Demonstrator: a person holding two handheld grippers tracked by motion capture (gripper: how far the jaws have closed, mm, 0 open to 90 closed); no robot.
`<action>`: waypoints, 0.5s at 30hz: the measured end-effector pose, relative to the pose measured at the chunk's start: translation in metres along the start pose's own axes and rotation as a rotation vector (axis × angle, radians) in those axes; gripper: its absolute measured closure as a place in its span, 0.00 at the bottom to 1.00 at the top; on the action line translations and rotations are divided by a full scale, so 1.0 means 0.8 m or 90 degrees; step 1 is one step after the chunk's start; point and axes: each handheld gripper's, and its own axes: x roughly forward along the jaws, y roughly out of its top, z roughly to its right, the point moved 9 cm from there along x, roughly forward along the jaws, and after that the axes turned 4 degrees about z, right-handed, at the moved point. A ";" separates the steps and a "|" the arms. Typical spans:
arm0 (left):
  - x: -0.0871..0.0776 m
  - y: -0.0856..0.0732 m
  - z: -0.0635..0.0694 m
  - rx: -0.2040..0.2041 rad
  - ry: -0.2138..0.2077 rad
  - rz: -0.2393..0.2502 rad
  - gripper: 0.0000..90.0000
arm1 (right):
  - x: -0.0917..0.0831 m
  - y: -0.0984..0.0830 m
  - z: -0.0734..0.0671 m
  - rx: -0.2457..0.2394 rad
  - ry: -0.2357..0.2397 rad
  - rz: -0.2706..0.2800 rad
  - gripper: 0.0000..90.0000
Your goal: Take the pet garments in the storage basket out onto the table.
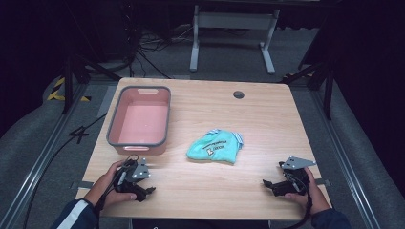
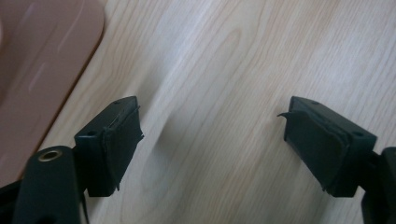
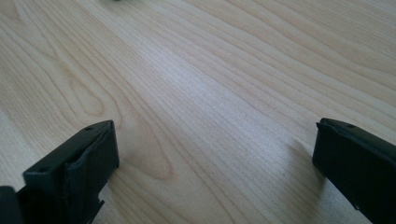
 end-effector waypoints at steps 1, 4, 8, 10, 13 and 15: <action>-0.002 -0.004 0.000 -0.011 -0.001 0.006 0.20 | 0.000 0.000 0.000 0.000 0.000 0.000 0.01; -0.005 -0.018 -0.006 -0.058 -0.010 0.051 0.18 | 0.000 0.000 0.000 0.000 0.000 0.000 0.01; -0.006 -0.035 -0.010 -0.114 -0.030 0.131 0.17 | -0.001 -0.001 0.000 0.002 -0.003 0.000 0.01; -0.007 -0.037 -0.011 -0.116 -0.031 0.133 0.17 | -0.002 -0.002 0.000 0.004 -0.004 0.001 0.01; -0.007 -0.037 -0.011 -0.115 -0.031 0.133 0.16 | -0.002 -0.002 0.000 0.003 -0.004 0.001 0.01; -0.007 -0.037 -0.011 -0.114 -0.032 0.133 0.17 | -0.002 -0.002 0.000 0.002 -0.006 0.000 0.01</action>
